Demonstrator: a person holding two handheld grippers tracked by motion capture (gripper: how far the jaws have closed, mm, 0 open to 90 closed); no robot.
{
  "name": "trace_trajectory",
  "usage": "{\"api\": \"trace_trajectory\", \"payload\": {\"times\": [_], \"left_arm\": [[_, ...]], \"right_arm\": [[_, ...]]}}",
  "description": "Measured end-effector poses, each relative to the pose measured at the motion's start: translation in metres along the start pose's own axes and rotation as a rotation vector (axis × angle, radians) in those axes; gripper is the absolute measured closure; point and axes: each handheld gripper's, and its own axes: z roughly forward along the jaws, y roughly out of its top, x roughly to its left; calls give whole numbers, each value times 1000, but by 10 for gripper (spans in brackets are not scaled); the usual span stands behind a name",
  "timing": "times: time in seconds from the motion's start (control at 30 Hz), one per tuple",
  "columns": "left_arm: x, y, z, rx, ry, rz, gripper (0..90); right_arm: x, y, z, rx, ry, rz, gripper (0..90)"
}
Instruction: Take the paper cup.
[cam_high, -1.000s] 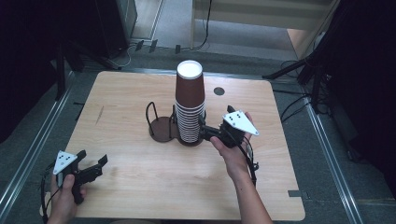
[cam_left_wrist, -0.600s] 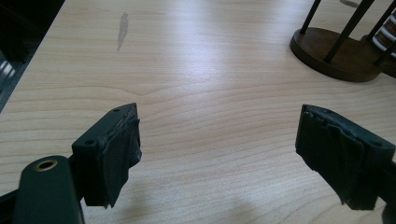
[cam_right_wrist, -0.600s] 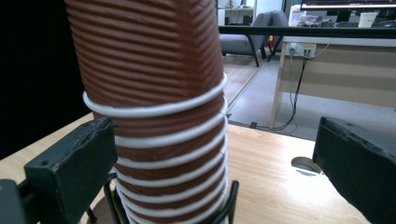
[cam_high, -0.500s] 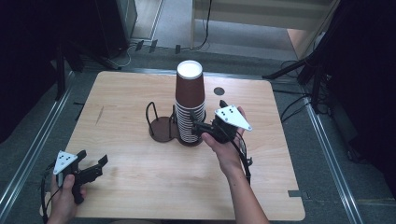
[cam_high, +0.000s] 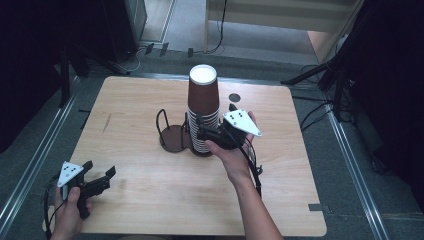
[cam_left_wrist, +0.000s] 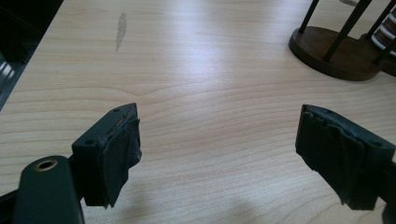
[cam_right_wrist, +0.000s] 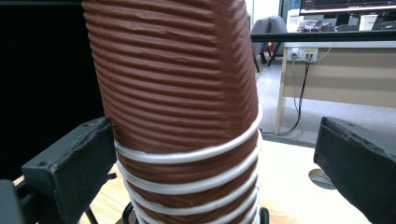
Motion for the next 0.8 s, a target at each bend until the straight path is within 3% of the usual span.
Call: {"api": "trace_trajectory", "payload": {"times": [0.8], "left_arm": [[0,0,0,0,1,-1,145]], "right_arm": [[28,9,25,-28,-90,-11,6]]}}
